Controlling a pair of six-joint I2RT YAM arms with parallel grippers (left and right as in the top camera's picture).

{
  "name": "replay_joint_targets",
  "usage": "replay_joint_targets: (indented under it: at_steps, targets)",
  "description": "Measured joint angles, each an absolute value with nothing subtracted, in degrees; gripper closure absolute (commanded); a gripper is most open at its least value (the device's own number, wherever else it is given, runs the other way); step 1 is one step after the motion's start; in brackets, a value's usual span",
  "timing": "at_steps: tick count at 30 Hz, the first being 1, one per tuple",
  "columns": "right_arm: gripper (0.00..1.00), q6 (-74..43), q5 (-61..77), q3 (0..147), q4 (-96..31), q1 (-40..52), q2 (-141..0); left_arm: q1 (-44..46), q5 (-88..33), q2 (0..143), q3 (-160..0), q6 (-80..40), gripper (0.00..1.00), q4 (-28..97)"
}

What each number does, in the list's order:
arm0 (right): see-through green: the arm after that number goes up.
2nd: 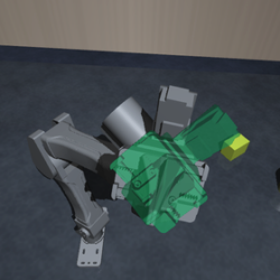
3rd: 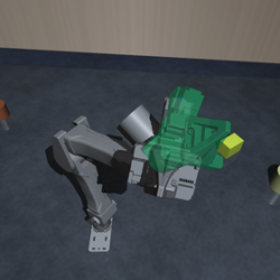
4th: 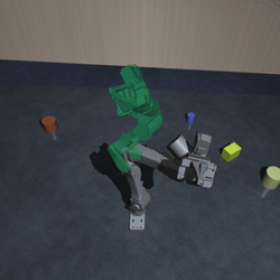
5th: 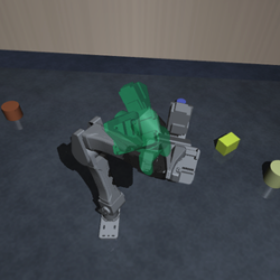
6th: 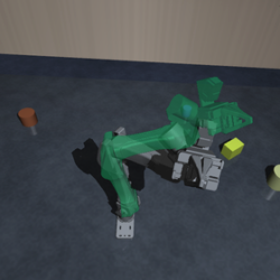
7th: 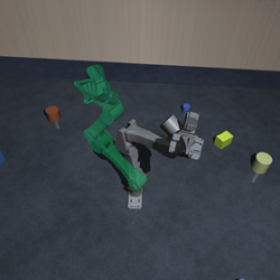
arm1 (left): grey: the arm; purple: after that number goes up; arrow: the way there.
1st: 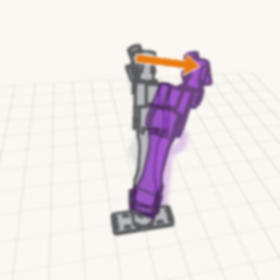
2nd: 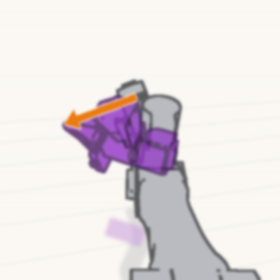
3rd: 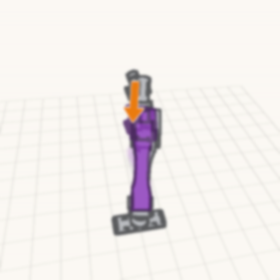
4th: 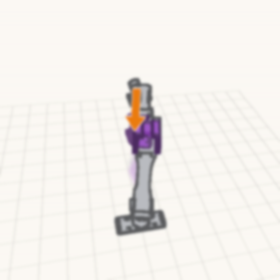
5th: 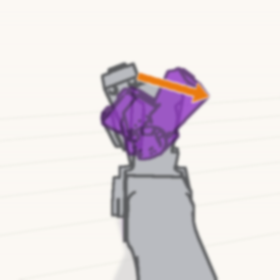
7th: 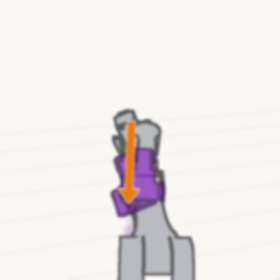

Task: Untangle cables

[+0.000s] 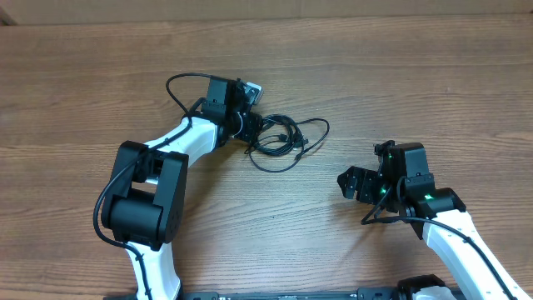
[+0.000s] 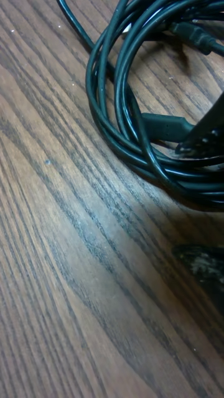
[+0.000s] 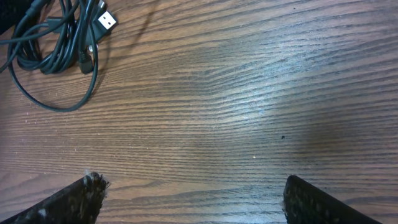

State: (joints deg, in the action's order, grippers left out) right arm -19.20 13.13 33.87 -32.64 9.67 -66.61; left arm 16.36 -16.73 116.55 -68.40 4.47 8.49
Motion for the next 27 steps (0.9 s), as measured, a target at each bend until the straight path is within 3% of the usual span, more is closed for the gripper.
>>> replay_joint_targets:
  at_steps: [5,17,27]
  targets:
    - [0.10,-19.18,13.13,33.87,-32.60,9.67,-66.61,16.40,-16.69,116.53,-68.40,3.97,0.96,8.64]
    - [0.07,-19.14,13.10,33.87,-31.86,9.67,-66.61,16.40,-22.28,114.21,-68.49,3.05,0.96,12.12]
    - [0.03,-19.05,18.41,33.91,-19.59,9.67,-66.61,18.83,-35.24,96.60,-68.53,1.58,0.96,23.31]
